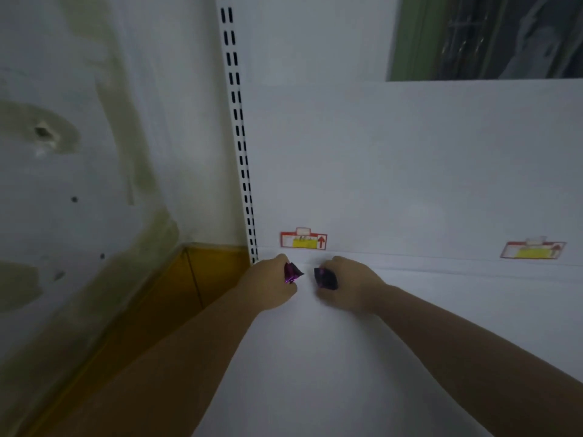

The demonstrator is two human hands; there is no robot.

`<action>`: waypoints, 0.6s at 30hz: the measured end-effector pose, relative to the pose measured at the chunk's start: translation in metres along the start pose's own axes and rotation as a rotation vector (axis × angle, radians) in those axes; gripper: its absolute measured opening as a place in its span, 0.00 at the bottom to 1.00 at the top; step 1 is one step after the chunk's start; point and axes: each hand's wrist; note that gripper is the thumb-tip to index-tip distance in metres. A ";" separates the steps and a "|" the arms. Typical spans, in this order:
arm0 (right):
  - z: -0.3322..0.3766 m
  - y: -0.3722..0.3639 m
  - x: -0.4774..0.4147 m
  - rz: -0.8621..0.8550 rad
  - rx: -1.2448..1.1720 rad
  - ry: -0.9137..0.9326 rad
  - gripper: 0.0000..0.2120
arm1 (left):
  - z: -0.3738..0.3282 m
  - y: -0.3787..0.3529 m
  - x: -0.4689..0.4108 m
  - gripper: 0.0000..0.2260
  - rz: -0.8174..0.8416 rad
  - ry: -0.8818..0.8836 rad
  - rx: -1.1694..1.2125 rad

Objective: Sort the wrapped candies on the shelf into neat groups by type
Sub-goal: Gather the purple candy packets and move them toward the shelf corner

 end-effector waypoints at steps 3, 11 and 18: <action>-0.007 0.001 -0.005 -0.013 0.029 0.124 0.25 | -0.002 -0.005 -0.018 0.12 0.026 -0.036 0.053; 0.000 0.012 0.027 -0.089 0.238 0.179 0.30 | -0.003 0.006 -0.007 0.23 0.084 -0.231 0.008; 0.034 0.024 0.115 -0.089 0.400 -0.029 0.31 | -0.042 0.021 0.028 0.28 -0.040 -0.446 -0.318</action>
Point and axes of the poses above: each hand's wrist, its own x-axis away from the middle knuckle, its own y-axis out of the back of the hand, z = x × y, and after that the axes turned 9 degrees about y, right-handed
